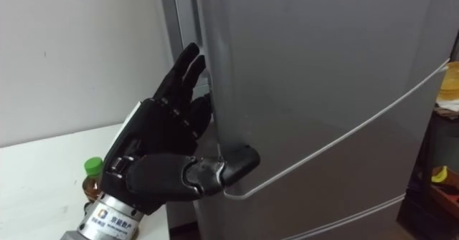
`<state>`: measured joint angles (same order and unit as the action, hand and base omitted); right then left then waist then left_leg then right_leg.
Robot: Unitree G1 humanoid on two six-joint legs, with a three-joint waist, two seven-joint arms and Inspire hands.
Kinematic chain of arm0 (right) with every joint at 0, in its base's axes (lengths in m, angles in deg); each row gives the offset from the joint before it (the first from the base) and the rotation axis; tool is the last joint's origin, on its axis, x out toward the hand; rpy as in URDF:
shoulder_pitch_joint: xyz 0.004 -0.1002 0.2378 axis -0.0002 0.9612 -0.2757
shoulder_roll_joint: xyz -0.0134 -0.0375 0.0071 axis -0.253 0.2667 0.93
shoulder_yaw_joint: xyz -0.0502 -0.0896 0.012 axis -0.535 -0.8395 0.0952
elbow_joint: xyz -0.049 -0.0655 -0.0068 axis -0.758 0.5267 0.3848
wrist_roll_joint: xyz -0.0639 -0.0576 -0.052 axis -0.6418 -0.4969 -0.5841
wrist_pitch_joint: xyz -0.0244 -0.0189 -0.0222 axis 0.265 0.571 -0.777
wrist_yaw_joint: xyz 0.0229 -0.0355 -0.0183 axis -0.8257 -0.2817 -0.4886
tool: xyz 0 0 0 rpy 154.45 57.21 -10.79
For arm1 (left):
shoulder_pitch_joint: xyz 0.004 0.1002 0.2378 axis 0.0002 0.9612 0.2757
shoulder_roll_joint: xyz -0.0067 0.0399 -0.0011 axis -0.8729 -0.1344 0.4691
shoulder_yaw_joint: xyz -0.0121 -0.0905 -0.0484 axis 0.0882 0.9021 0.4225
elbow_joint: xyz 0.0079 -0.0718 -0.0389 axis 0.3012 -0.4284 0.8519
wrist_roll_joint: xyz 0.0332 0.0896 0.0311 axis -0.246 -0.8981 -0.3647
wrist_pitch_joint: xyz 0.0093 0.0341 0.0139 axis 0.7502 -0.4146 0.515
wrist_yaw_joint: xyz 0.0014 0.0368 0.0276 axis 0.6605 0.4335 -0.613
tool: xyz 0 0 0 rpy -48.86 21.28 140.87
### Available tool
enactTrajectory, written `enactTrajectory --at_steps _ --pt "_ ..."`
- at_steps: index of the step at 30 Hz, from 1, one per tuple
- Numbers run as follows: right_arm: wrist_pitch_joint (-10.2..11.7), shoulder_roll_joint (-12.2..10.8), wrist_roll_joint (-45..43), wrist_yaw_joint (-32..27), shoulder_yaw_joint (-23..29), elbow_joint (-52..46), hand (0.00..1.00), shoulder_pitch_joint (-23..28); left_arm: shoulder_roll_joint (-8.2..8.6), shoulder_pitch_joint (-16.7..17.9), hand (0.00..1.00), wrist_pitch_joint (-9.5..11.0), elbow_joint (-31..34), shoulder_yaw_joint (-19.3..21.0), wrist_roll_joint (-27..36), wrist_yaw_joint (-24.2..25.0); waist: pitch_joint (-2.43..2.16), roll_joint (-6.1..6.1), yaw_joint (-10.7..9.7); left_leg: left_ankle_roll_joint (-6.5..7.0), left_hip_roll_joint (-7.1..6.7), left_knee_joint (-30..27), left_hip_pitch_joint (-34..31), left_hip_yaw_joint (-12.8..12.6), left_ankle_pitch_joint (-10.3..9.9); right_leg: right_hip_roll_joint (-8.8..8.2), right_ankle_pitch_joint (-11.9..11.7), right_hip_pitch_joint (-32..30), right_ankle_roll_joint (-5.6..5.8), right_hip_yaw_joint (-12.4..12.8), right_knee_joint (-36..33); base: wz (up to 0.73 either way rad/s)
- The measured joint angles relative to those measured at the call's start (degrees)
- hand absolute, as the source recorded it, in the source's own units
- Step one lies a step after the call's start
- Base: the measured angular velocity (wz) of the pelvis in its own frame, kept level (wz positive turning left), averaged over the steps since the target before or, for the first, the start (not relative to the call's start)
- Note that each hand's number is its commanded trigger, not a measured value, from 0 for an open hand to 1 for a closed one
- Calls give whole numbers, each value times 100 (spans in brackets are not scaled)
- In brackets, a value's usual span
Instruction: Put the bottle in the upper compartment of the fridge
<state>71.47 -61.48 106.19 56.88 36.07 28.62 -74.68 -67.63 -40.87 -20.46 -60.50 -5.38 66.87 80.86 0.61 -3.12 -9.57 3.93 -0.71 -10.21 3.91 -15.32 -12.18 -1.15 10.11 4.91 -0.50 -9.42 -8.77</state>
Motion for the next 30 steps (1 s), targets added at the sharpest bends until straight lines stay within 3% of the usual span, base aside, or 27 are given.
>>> enactTrajectory --at_steps 4,18,24,30 --pt "0 -1 -19 2 58 -4 0 -3 -1 0 0 63 -65 -16 3 0 0 -4 -128 36 -2 52 25 -55 16 14 -73 -2 30 180 6 -2" --pt "1 9 0 26 264 4 0 -31 0 -20 0 43 -80 -206 3 35 2 -124 -438 186 -9 56 79 -303 -39 12 -237 -8 158 324 11 -8" --pt "4 13 88 72 257 16 0 -45 -26 -317 0 35 -299 -545 182 195 9 -128 -520 204 -9 26 95 -360 -31 -29 -247 -2 160 300 11 -6" --pt "8 13 307 57 255 24 0 -57 -114 -511 0 -219 -633 -1018 166 687 31 -160 -648 188 2 46 61 -437 -21 -20 -237 -110 129 324 1 -11"
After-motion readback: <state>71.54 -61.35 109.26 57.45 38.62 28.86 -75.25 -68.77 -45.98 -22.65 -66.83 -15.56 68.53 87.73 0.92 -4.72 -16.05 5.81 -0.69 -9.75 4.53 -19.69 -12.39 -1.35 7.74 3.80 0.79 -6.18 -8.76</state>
